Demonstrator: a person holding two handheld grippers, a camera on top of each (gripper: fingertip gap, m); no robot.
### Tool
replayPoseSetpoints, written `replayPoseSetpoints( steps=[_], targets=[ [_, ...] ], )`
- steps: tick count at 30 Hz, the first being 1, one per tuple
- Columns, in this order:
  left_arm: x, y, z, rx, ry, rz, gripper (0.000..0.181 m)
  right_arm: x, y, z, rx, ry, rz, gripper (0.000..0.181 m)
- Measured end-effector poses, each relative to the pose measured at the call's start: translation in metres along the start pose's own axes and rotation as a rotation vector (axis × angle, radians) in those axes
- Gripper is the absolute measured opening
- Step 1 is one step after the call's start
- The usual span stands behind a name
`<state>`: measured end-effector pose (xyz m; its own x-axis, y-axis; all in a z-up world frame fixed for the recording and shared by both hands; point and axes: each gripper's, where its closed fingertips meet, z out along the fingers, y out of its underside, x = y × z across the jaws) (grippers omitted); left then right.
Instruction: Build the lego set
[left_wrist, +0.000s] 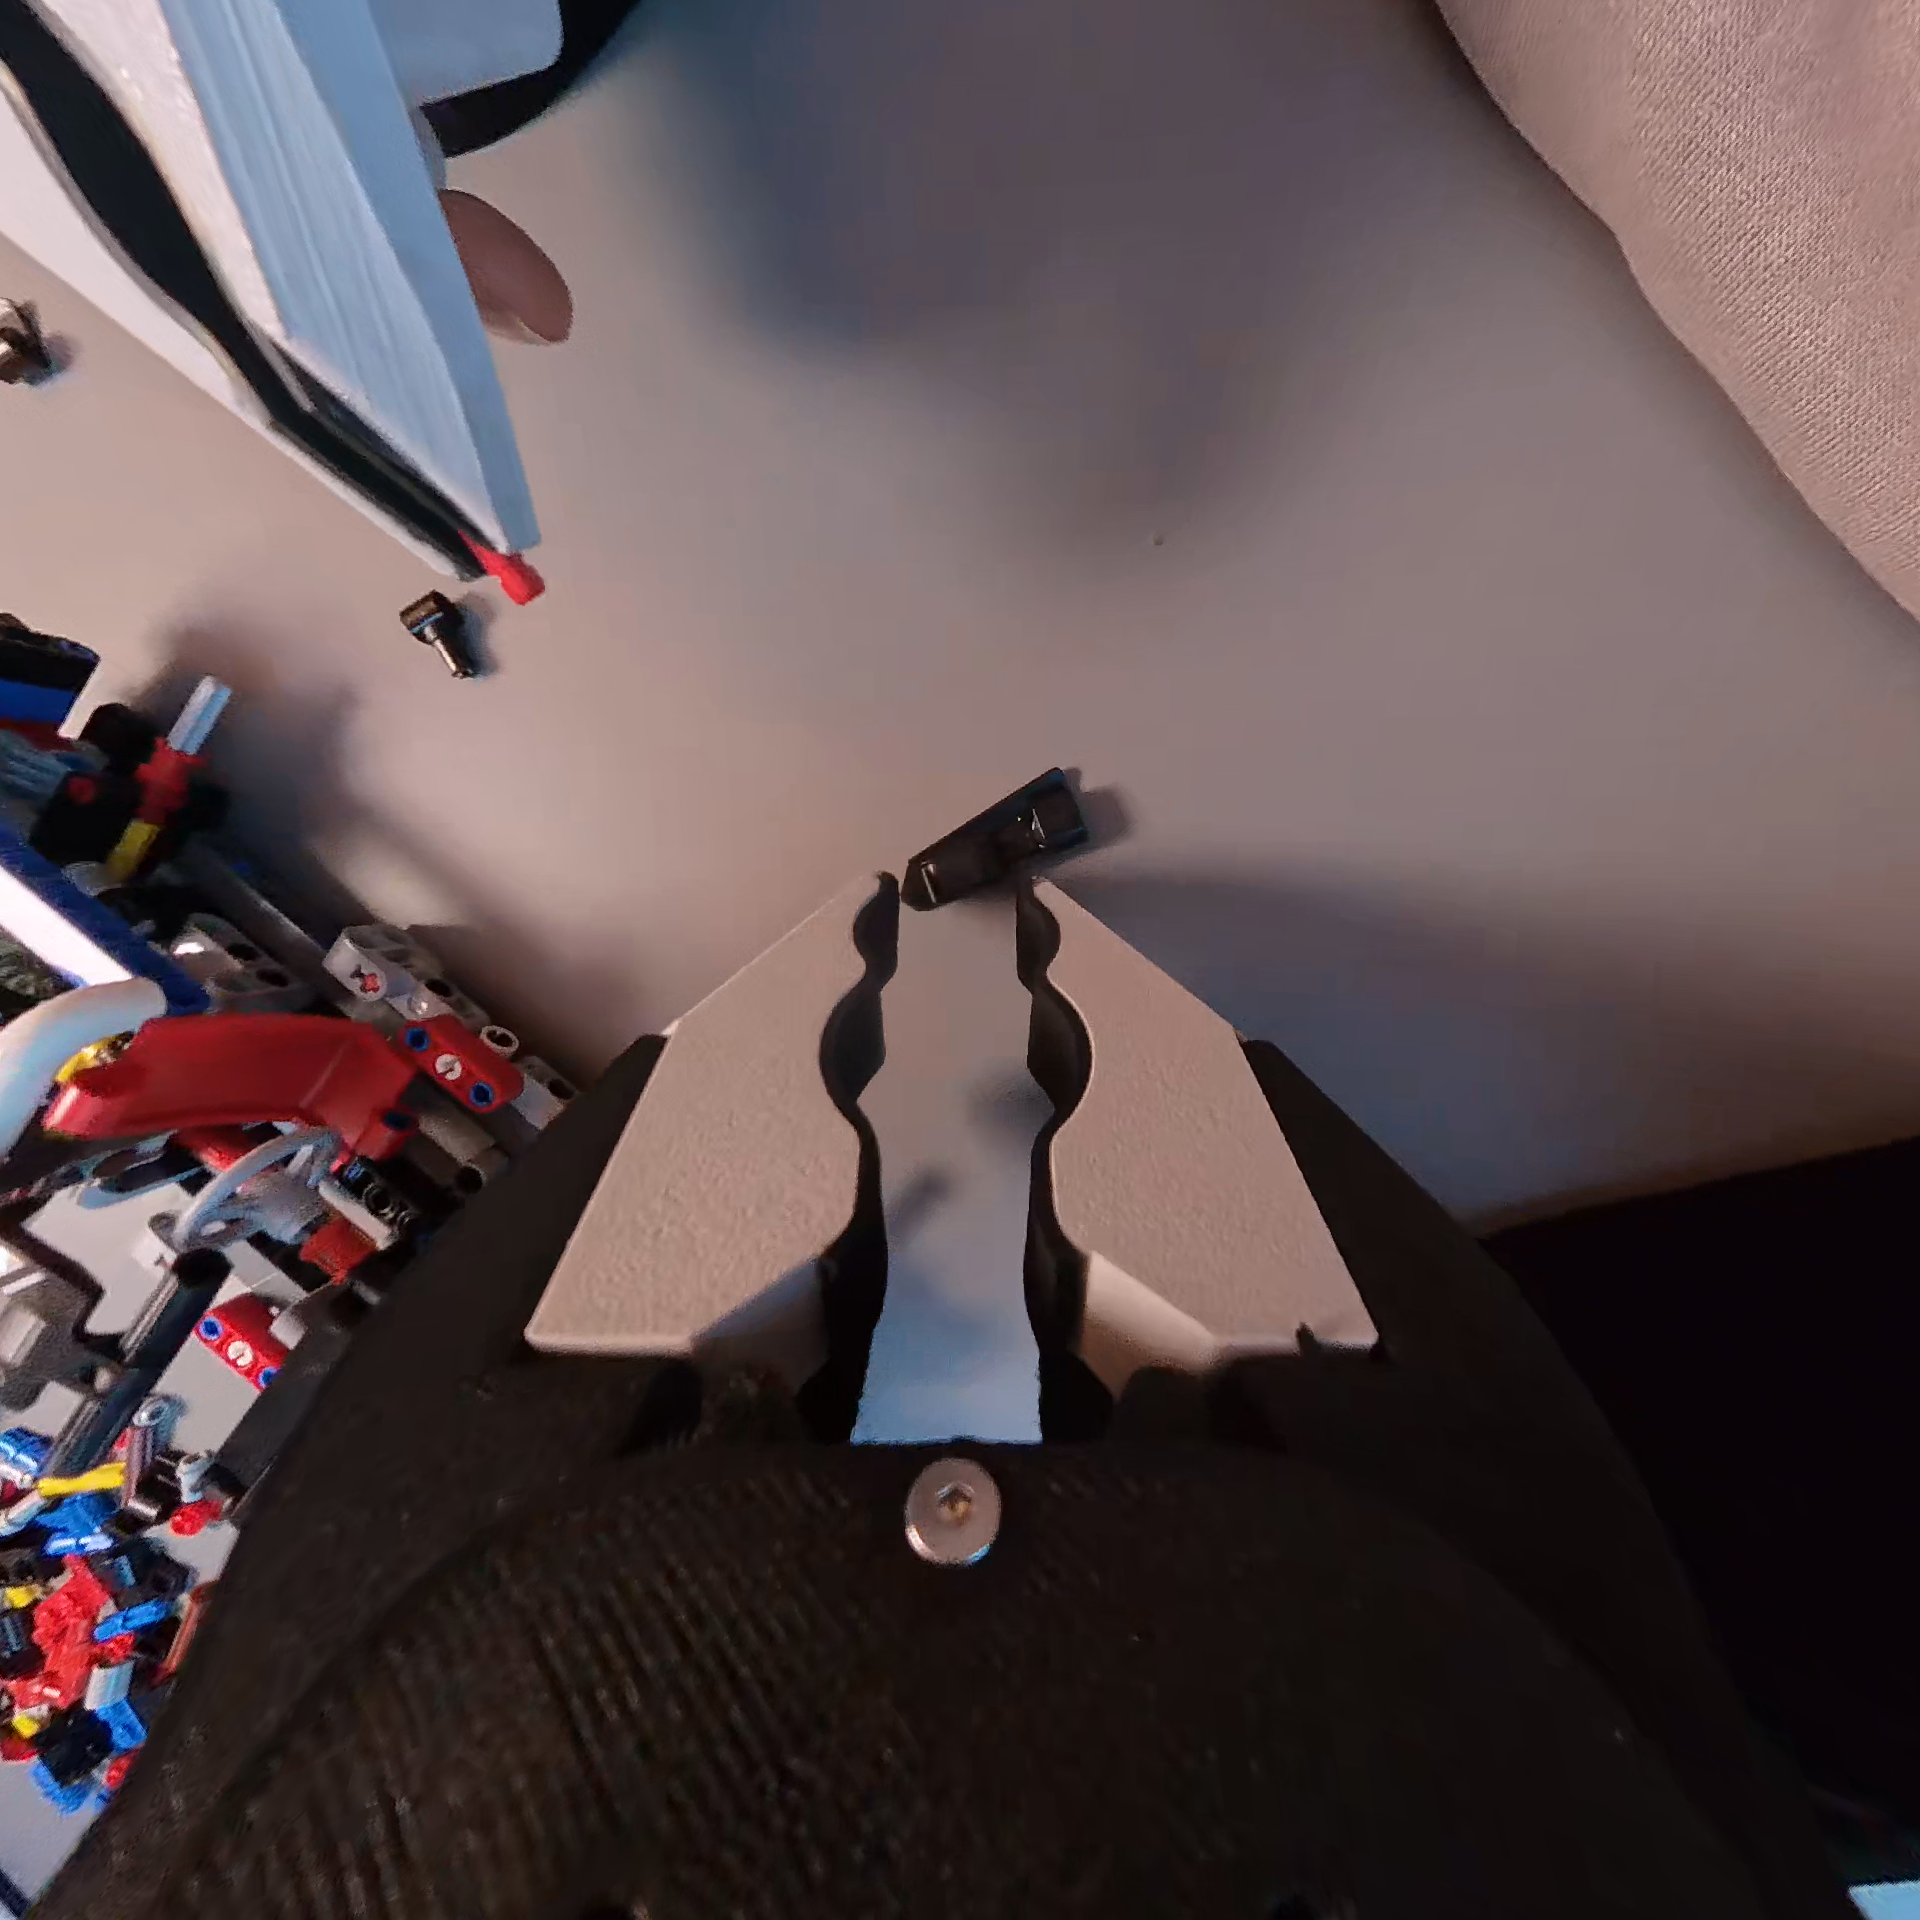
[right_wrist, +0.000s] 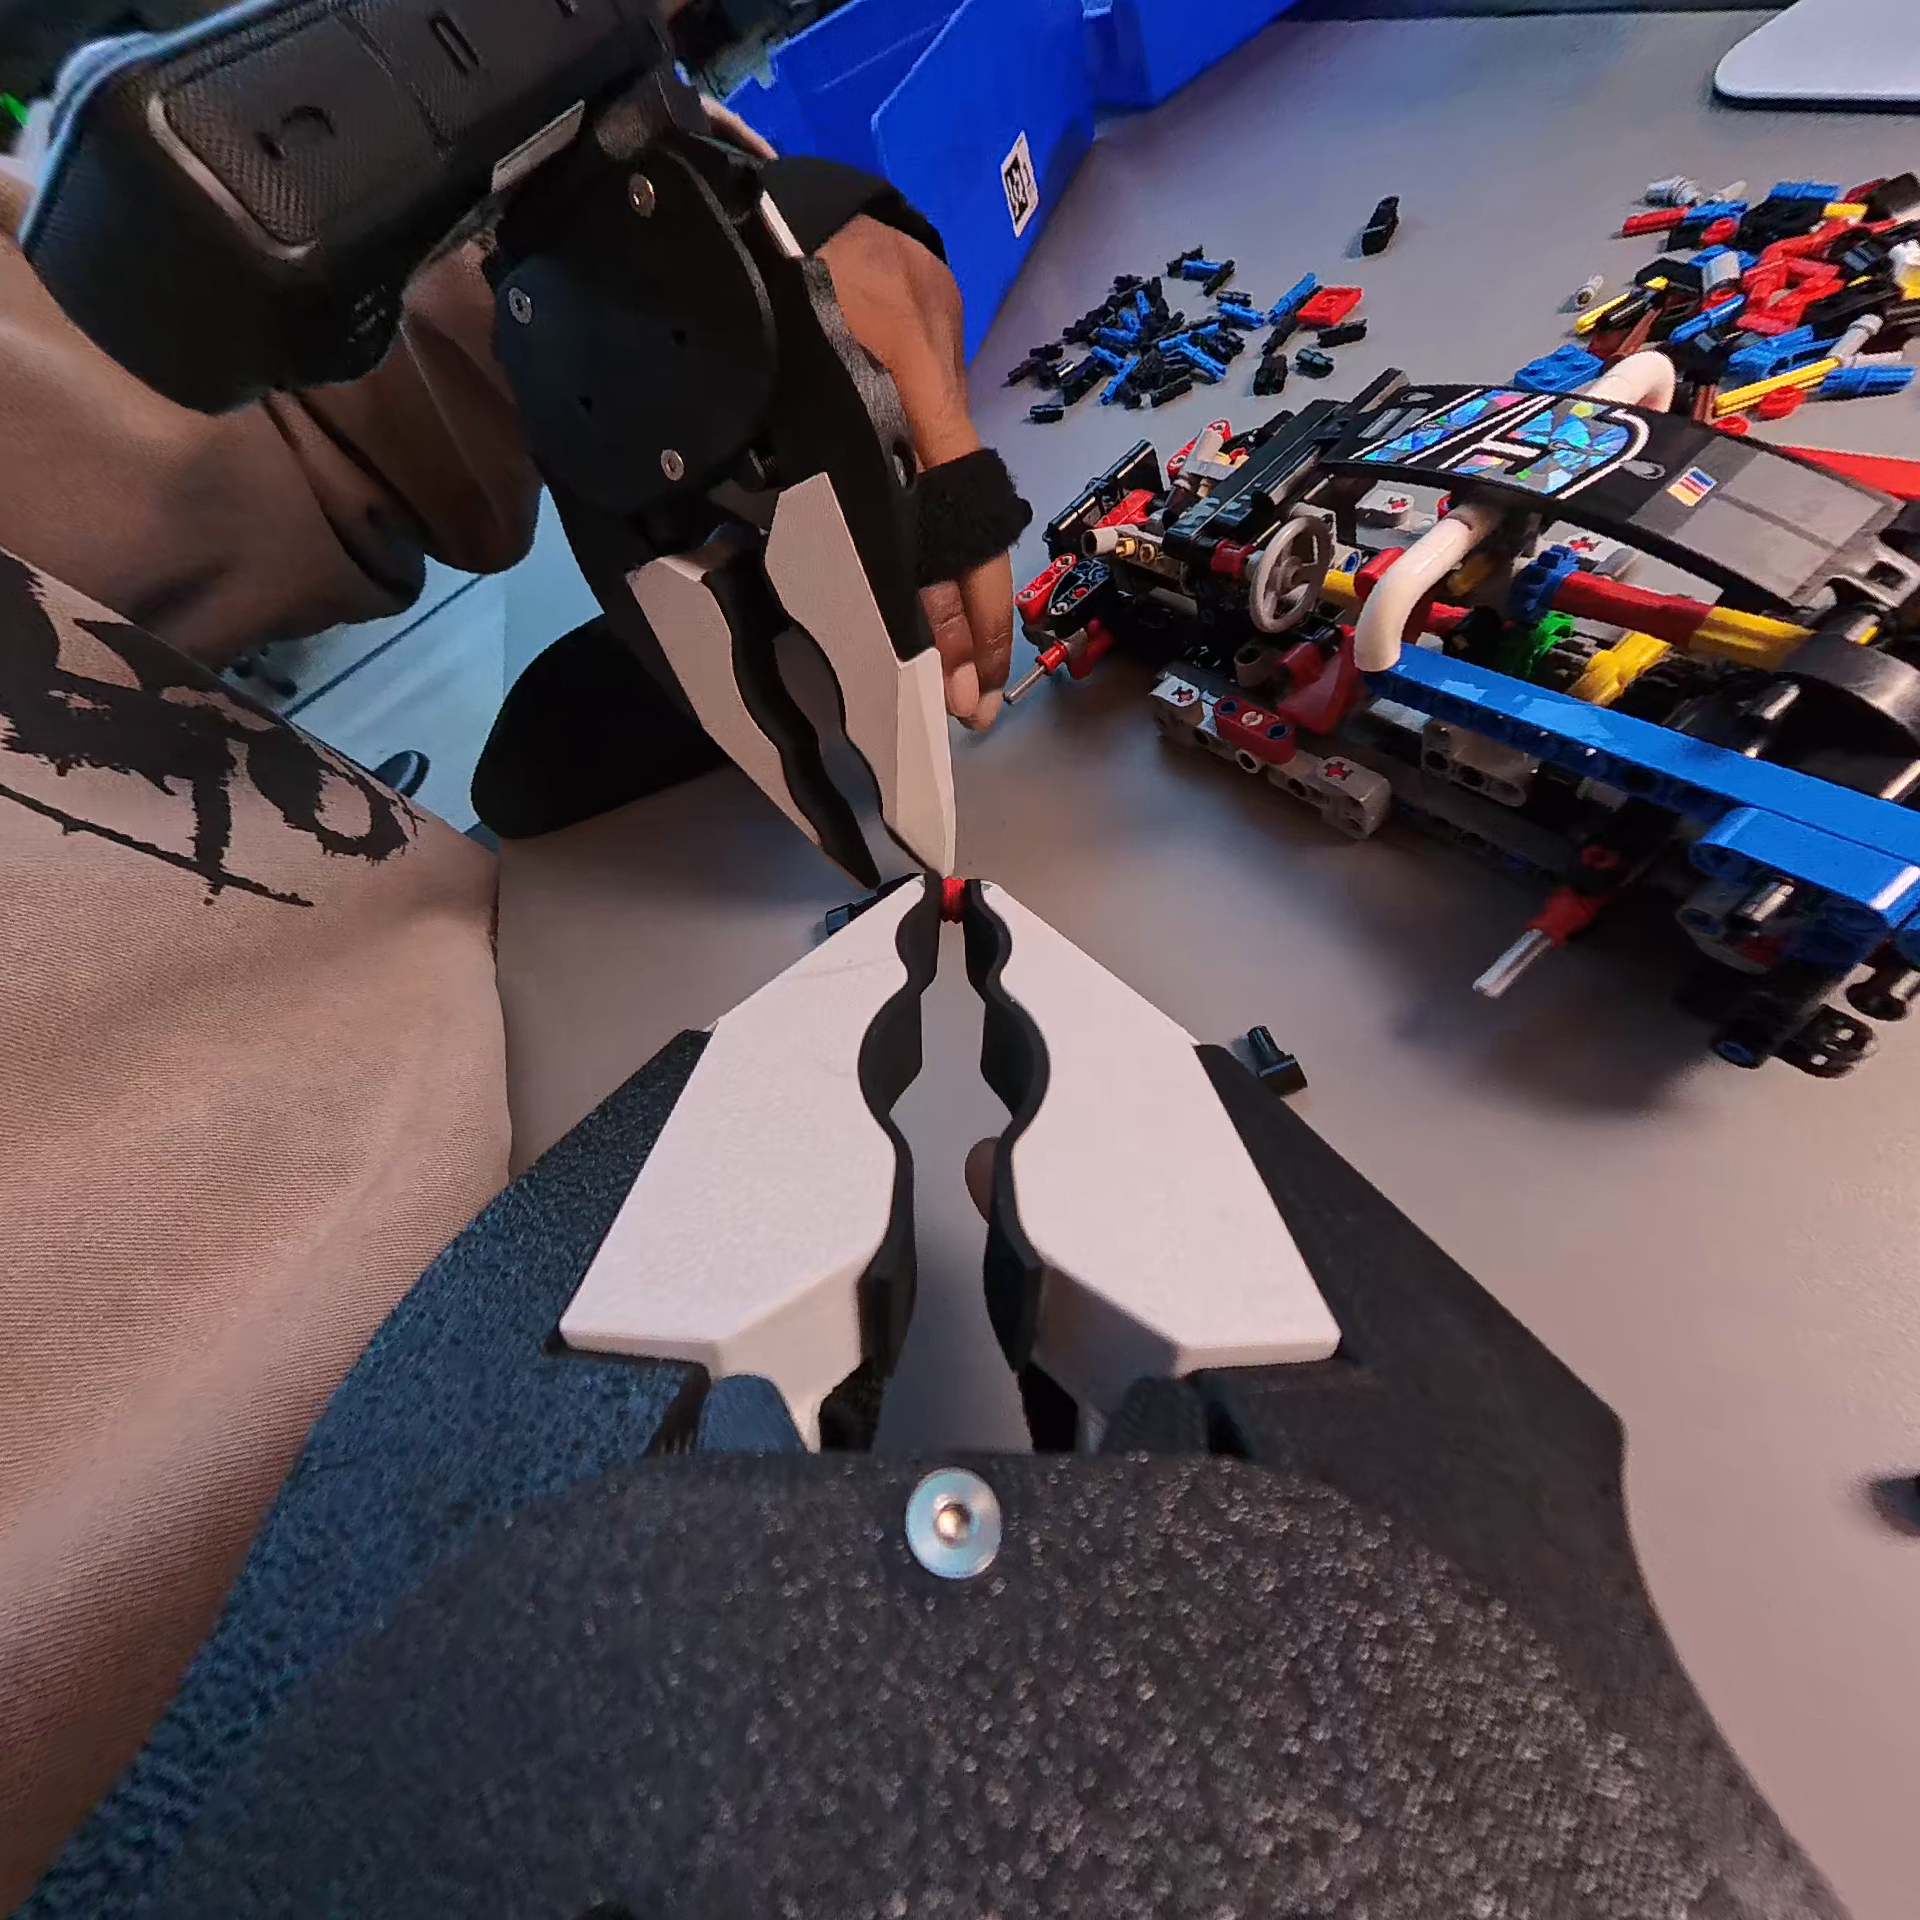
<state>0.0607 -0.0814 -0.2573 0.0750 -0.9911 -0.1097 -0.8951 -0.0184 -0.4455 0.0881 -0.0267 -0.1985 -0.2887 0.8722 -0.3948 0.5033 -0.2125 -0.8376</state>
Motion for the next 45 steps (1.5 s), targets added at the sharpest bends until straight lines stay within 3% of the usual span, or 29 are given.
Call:
replayPoseSetpoints(
  steps=[1, 8, 15, 25, 37, 41, 45],
  targets=[
    [0.002, 0.0, 0.002, -0.007, 0.015, 0.01, 0.017, 0.0, 0.0, 0.0, 0.0, 0.0, 0.001, 0.002],
    [0.016, 0.004, 0.0, -0.035, 0.087, -0.049, 0.0, 0.0, 0.0, 0.0, 0.004, -0.011, 0.015, 0.002],
    [0.021, -0.009, -0.003, 0.078, 0.061, -0.089, 0.01, 0.0, 0.001, 0.0, 0.002, -0.018, 0.018, 0.002],
    [0.026, -0.007, 0.005, 0.062, 0.074, -0.069, 0.009, 0.0, 0.0, 0.0, 0.006, -0.024, 0.022, 0.002],
    [-0.009, -0.015, 0.0, 0.267, -0.286, -0.384, 0.005, -0.009, 0.012, 0.01, -0.094, -0.046, -0.047, 0.002],
    [-0.028, -0.027, -0.018, 0.407, -0.446, -0.404, 0.005, -0.01, 0.006, 0.014, -0.08, -0.056, -0.056, 0.002],
    [-0.037, -0.03, -0.029, 0.461, -0.527, -0.398, 0.005, -0.008, -0.003, 0.013, -0.032, -0.077, -0.038, 0.002]
  ],
)
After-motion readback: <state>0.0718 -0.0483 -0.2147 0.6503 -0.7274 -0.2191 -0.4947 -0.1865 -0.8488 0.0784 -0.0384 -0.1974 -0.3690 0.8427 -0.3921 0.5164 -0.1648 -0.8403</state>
